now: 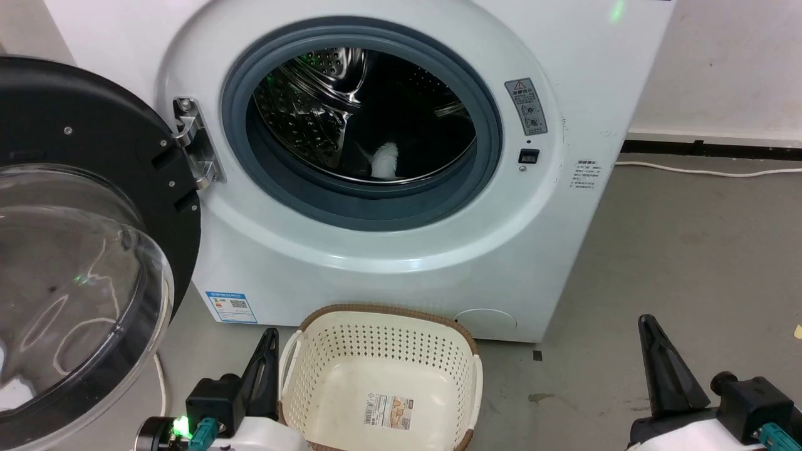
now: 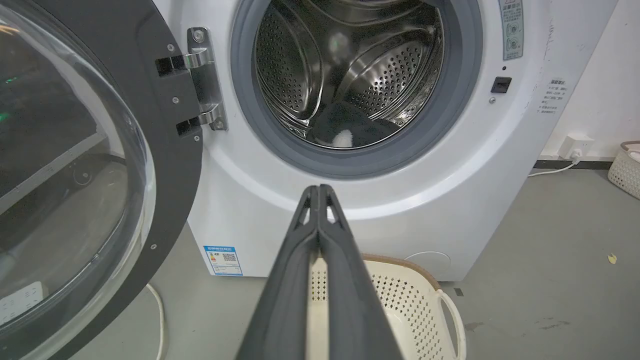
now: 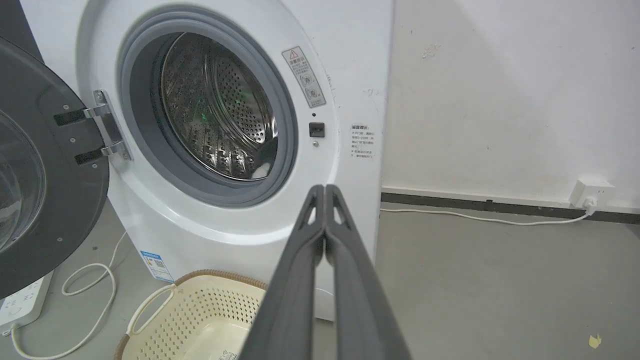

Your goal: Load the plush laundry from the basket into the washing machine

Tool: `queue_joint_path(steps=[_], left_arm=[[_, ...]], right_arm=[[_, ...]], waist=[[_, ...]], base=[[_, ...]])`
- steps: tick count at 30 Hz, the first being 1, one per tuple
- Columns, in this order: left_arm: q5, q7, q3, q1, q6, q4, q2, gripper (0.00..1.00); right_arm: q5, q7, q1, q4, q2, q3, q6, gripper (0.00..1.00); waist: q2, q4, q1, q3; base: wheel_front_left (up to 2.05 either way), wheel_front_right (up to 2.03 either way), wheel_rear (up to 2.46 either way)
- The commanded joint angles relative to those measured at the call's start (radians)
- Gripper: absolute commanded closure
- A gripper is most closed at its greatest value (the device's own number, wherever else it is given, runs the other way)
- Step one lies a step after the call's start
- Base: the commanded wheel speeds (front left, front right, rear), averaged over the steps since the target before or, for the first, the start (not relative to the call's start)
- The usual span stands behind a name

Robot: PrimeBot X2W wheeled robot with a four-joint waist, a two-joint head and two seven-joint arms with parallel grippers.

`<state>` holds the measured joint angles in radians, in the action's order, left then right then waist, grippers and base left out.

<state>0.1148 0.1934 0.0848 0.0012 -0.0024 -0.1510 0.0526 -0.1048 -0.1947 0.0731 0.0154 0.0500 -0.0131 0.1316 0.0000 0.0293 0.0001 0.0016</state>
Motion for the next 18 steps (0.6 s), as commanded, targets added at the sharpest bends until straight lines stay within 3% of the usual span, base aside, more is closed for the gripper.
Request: queue_joint_path(steps=[1, 18], left_arm=[[-0.009, -0.004, -0.004, 0.0, 0.001, 0.009, 0.0, 1.0], [-0.028, -0.039, -0.019, 0.0, 0.001, 0.035, -0.001, 1.0]], right_arm=[[0.007, 0.004, -0.016, -0.003, 0.0, 0.002, 0.0, 1.0], [0.025, 0.039, -0.026, -0.005, 0.0, 0.004, 0.0, 1.0]], waist=[[0.0, 0.0, -0.0001, 0.0], [0.0, -0.006, -0.0001, 0.0]], base=[[0.0, 0.0, 0.0], [0.0, 0.0, 0.0]])
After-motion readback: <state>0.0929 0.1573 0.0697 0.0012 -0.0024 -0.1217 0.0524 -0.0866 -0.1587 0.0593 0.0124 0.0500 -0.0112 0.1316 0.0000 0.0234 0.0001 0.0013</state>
